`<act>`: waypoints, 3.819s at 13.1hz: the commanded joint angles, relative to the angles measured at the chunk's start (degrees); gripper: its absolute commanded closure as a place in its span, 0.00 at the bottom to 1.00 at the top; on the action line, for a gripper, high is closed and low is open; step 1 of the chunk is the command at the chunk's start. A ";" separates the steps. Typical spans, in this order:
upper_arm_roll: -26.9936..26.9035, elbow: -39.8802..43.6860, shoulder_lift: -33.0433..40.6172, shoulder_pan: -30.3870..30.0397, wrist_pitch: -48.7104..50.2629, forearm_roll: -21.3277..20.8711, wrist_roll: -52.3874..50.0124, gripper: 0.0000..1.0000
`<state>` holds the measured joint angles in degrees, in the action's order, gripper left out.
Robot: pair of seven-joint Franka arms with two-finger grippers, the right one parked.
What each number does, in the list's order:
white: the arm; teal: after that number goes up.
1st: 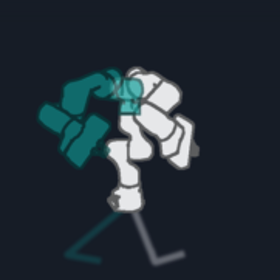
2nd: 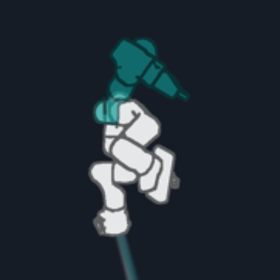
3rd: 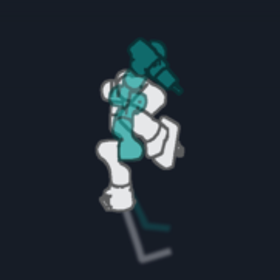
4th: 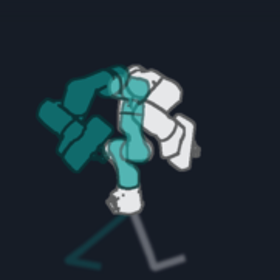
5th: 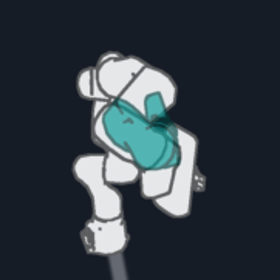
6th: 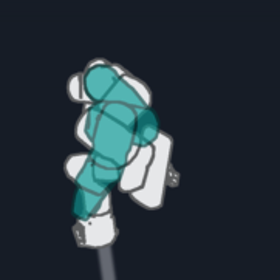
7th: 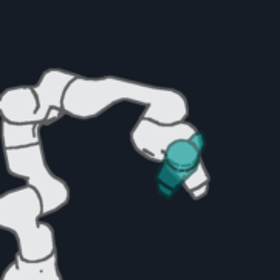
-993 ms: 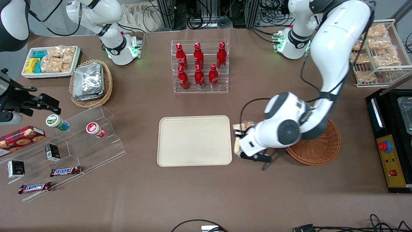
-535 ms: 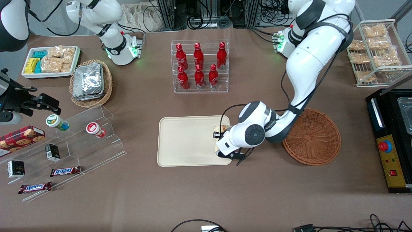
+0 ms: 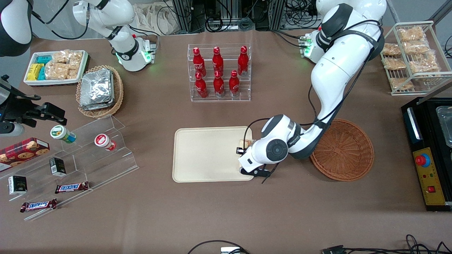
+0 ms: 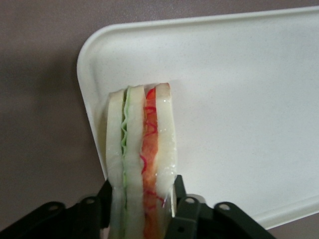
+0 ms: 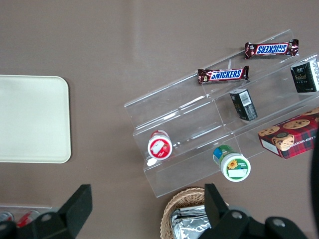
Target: Place sandwich from basket to tray
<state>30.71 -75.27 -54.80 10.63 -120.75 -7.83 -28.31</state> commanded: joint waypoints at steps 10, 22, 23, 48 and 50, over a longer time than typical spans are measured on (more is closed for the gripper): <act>-0.74 0.74 30.07 -20.01 38.54 -0.87 6.14 0.00; -0.74 -6.82 44.95 -27.33 47.46 0.18 14.16 0.00; -0.74 -6.82 44.95 -27.24 47.45 0.10 14.16 0.00; -22.27 -21.06 55.68 -12.13 29.00 6.51 21.37 0.00; -22.27 -21.06 55.59 -12.04 29.44 6.51 21.28 0.00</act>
<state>8.57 -94.38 -1.06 -1.12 -90.45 -2.13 -7.77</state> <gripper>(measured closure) 0.000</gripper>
